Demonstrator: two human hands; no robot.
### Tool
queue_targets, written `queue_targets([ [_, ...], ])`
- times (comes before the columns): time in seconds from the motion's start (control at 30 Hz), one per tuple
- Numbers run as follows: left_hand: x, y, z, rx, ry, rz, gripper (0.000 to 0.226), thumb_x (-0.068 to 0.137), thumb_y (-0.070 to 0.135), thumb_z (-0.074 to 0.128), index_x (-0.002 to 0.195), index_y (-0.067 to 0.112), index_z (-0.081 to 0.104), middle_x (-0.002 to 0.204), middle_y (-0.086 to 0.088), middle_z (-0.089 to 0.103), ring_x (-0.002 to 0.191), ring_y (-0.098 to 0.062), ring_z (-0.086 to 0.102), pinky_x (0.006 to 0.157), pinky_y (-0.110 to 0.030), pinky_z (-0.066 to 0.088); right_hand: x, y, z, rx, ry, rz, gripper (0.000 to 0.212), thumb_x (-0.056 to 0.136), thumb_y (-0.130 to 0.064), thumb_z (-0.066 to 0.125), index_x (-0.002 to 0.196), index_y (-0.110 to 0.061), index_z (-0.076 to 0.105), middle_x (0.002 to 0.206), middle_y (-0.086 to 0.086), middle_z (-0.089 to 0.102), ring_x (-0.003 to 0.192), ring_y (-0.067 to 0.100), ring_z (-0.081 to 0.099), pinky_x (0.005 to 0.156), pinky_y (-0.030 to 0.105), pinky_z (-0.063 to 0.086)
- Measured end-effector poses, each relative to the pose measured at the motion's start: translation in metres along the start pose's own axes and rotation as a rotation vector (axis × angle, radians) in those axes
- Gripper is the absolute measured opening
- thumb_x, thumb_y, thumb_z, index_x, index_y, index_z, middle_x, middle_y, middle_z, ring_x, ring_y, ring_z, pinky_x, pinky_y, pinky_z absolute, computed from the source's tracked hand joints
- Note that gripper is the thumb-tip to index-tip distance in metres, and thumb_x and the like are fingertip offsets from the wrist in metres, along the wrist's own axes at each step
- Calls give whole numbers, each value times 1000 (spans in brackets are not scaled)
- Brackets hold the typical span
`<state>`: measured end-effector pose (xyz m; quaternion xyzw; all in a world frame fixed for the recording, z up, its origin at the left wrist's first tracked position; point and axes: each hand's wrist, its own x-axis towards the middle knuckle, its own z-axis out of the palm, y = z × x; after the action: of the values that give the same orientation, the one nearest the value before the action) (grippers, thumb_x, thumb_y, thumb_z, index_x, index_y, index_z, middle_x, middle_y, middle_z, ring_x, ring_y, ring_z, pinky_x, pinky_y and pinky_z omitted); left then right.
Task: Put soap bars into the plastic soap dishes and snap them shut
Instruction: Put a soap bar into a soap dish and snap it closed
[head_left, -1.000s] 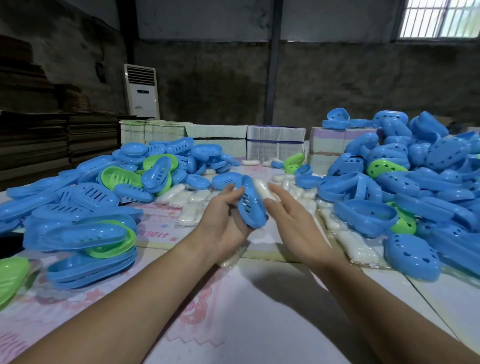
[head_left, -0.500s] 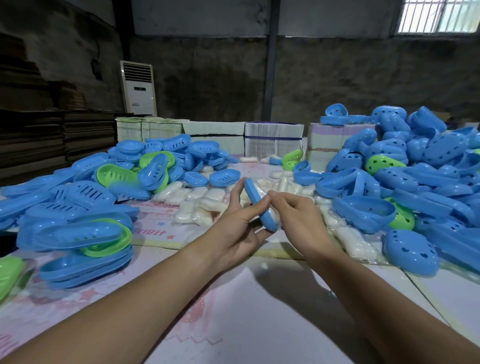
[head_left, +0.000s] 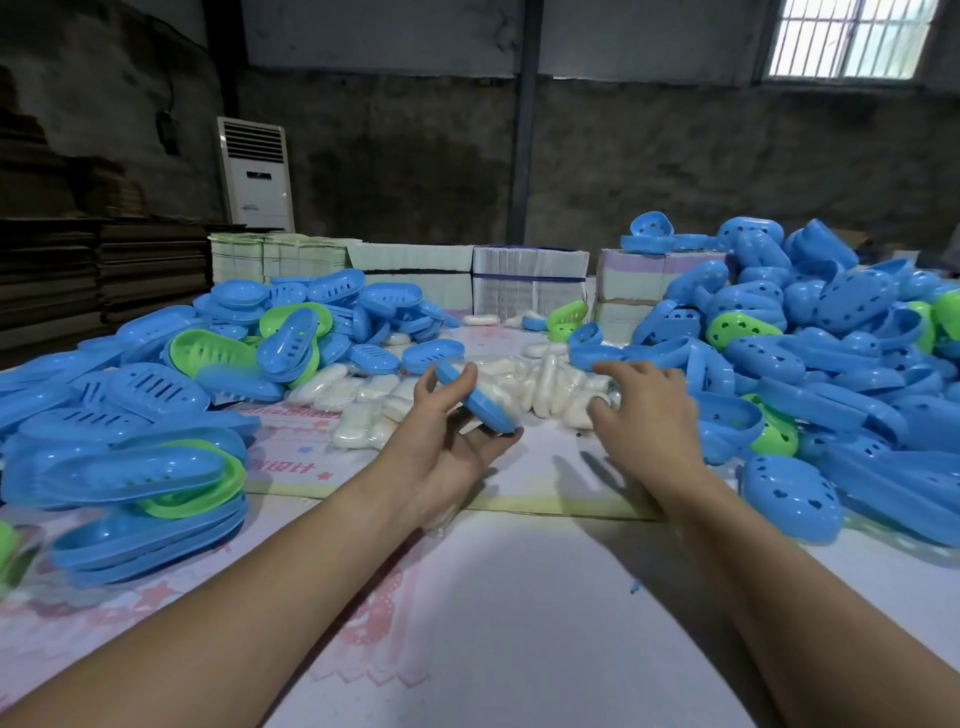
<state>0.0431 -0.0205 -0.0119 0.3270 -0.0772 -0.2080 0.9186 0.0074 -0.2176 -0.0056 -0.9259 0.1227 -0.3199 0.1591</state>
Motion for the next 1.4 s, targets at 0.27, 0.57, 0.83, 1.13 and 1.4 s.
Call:
queue_targets([
  [0.27, 1, 3, -4, 9, 35, -45, 39, 101, 40, 54, 118, 6, 59, 83, -18, 75, 110, -40, 65, 97, -50, 52, 13, 31, 4, -265, -76, 140, 36, 93, -24, 55, 128, -30, 59, 127, 4, 61, 120, 32, 43, 94, 45, 35],
  [0.57, 1, 5, -3, 1, 123, -36, 48, 99, 51, 52, 115, 8, 62, 81, -20, 76, 119, -41, 62, 84, -50, 56, 13, 12, -2, 481, 221, 124, 38, 85, 3, 45, 108, -20, 64, 105, 3, 56, 102, 26, 55, 90, 43, 47],
  [0.83, -5, 5, 2, 45, 118, -42, 48, 101, 50, 48, 118, 6, 60, 85, -21, 76, 113, -42, 65, 91, -51, 54, 21, 22, -25, 736, 179, 174, 36, 90, -5, 59, 119, -23, 71, 102, -8, 66, 75, 2, 58, 72, 21, 48],
  [1.13, -7, 3, 5, 56, 131, -42, 49, 103, 49, 47, 121, 6, 62, 88, -20, 75, 86, -37, 74, 87, -51, 56, 10, -1, -40, 1833, -97, 473, 31, 95, 2, 47, 103, -16, 70, 103, 7, 73, 84, 20, 71, 56, 28, 57],
  [1.4, -10, -2, 13, -10, 68, -81, 51, 105, 47, 41, 128, 7, 62, 123, -19, 70, 120, -34, 64, 88, -50, 55, -10, -37, -7, 1830, -335, 567, 16, 92, -21, 62, 92, -18, 78, 94, 6, 74, 78, 25, 73, 76, 43, 59],
])
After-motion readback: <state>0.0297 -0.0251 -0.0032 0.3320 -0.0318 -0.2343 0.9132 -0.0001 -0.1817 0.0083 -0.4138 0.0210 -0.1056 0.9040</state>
